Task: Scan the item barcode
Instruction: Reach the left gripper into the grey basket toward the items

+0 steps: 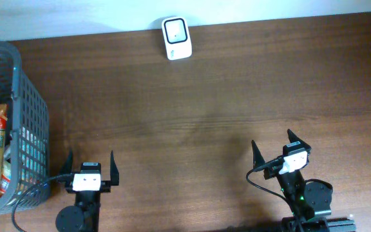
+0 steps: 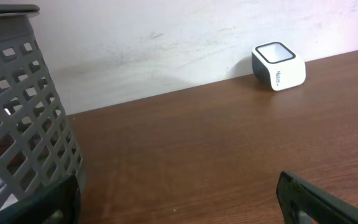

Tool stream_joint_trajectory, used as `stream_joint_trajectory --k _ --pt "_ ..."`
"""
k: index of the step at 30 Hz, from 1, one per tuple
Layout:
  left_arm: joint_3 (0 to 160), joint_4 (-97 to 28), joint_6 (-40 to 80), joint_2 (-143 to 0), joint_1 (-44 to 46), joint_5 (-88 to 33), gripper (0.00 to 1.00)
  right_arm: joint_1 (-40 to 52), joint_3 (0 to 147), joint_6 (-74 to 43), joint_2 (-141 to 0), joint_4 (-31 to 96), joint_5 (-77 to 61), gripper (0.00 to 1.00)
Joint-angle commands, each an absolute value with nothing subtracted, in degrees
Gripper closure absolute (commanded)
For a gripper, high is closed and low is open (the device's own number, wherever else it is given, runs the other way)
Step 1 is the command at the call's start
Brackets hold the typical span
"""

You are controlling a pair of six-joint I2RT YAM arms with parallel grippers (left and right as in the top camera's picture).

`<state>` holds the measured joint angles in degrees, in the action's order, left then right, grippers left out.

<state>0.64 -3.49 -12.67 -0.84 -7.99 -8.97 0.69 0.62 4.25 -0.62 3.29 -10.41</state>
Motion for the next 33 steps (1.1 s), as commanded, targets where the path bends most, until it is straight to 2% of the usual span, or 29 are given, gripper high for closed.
stream_joint_trajectory --k 1,19,22,26,30,33 --pt "0.51 -3.77 -13.39 -0.3 -7.66 -8.99 0.01 1.21 0.32 3.64 -0.36 3.64 -10.92 0.01" --pt "0.51 -3.77 -13.37 -0.34 -7.66 -9.21 0.01 1.21 0.32 3.62 -0.36 3.64 -10.92 0.01" --pt "0.95 -1.74 -7.9 -0.34 -7.66 -10.5 0.01 1.21 0.32 3.64 -0.36 3.64 -10.92 0.01" --pt "9.76 -2.9 -5.61 -3.27 -7.66 -10.87 0.01 1.21 0.32 3.64 -0.36 3.64 -10.92 0.01" --pt "22.92 -4.93 -5.61 -15.59 -7.66 -14.35 0.01 1.21 0.32 3.64 -0.36 3.64 -10.92 0.01" --pt "33.93 -10.94 -5.63 -25.67 -7.66 -15.62 0.01 1.21 0.32 3.64 -0.36 3.64 -10.92 0.01"
